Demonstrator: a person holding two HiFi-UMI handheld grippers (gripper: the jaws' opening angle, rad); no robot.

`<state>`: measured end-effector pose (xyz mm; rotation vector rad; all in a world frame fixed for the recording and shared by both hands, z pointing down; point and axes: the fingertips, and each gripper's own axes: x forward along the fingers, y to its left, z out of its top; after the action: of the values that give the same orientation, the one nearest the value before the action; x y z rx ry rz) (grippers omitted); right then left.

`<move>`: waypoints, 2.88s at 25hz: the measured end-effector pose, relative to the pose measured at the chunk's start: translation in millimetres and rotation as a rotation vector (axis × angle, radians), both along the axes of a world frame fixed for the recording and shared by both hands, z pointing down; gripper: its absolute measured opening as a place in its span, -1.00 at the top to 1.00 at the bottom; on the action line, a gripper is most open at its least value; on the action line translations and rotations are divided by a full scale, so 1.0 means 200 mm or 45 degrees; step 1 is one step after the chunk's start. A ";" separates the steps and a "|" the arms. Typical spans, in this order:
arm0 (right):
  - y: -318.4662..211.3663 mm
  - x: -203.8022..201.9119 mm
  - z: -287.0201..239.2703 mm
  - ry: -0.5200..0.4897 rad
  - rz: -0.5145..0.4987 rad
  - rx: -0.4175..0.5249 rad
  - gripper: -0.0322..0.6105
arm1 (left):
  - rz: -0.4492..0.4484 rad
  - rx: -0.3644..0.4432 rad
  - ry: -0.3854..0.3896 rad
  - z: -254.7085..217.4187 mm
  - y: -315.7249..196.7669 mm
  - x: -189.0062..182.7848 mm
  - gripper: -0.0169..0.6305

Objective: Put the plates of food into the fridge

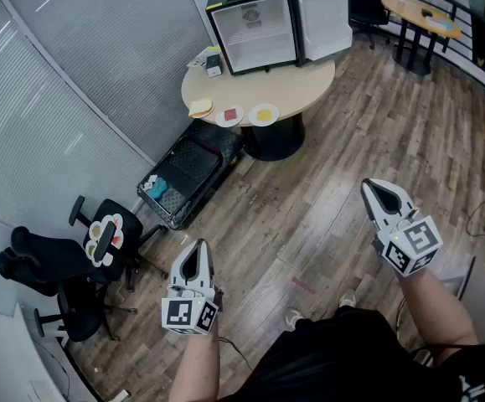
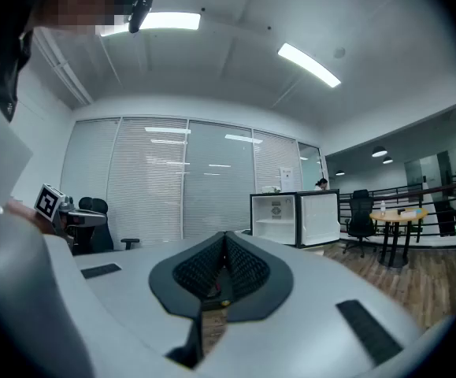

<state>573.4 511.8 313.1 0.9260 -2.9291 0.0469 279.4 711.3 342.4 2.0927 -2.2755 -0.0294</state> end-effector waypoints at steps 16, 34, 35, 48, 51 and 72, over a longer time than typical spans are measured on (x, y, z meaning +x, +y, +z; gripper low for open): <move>-0.28 -0.39 0.09 -0.150 0.016 -0.049 0.89 | 0.019 0.004 -0.046 -0.04 -0.32 -0.33 0.94; -1.41 -1.04 0.33 -0.133 -0.076 -0.216 0.89 | -0.161 -0.090 -0.040 -0.07 -1.14 -0.82 0.94; -1.45 -1.06 0.35 -0.136 -0.059 -0.236 0.89 | -0.154 -0.100 -0.040 -0.07 -1.18 -0.84 0.94; -1.79 -1.41 0.49 -0.011 0.077 -0.237 0.89 | 0.083 -0.075 -0.007 0.04 -1.82 -1.32 0.94; -1.85 -1.50 0.53 -0.017 0.175 -0.267 0.89 | 0.179 -0.069 -0.020 0.03 -2.00 -1.48 0.94; -2.07 -1.98 0.88 -0.052 0.616 -0.485 0.89 | 0.672 -0.066 -0.002 0.15 -2.86 -2.10 0.94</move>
<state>177.8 98.2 488.7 1.5285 -2.5142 0.6255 -140.8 140.1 372.9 2.5813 -1.6326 0.0513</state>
